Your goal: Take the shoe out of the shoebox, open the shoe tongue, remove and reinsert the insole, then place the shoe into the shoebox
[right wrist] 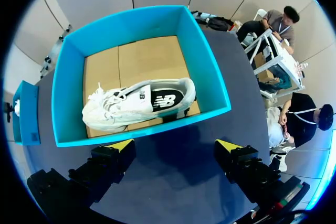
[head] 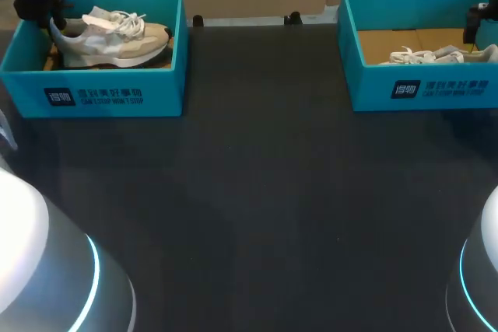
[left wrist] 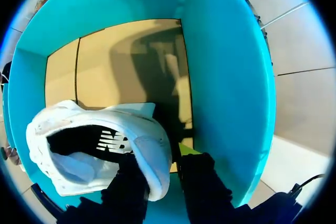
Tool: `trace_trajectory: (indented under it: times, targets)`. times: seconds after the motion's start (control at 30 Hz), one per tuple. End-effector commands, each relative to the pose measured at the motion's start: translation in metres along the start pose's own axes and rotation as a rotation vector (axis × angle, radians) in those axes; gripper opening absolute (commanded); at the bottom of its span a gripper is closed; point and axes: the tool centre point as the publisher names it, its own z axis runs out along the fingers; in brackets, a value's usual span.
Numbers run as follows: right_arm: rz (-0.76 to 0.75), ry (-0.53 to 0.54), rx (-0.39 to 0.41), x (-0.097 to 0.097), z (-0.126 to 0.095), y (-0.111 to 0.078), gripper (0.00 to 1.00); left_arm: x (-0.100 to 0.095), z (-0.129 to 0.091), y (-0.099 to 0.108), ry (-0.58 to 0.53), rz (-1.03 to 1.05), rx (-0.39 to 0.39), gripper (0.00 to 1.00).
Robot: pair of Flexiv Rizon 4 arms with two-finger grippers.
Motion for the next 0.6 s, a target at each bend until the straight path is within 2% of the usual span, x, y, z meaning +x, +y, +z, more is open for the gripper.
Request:
trace_trajectory:
  times: [0.03, 0.3, 0.6]
  targets:
    - [0.0, 0.0, 0.0, 0.0, 0.0, 0.0, 1.0, 0.0, -0.003, 0.002, -0.007, 0.007, 0.009, 0.0]
    - [0.0, 0.0, 0.0, 0.0, 0.0, 0.0, 1.0, 0.005, -0.032, -0.001, -0.018, 0.014, -0.007, 0.0]
    - [0.0, 0.0, 0.0, 0.0, 0.0, 0.0, 1.0, 0.005, -0.077, -0.008, -0.009, -0.004, -0.018, 0.0]
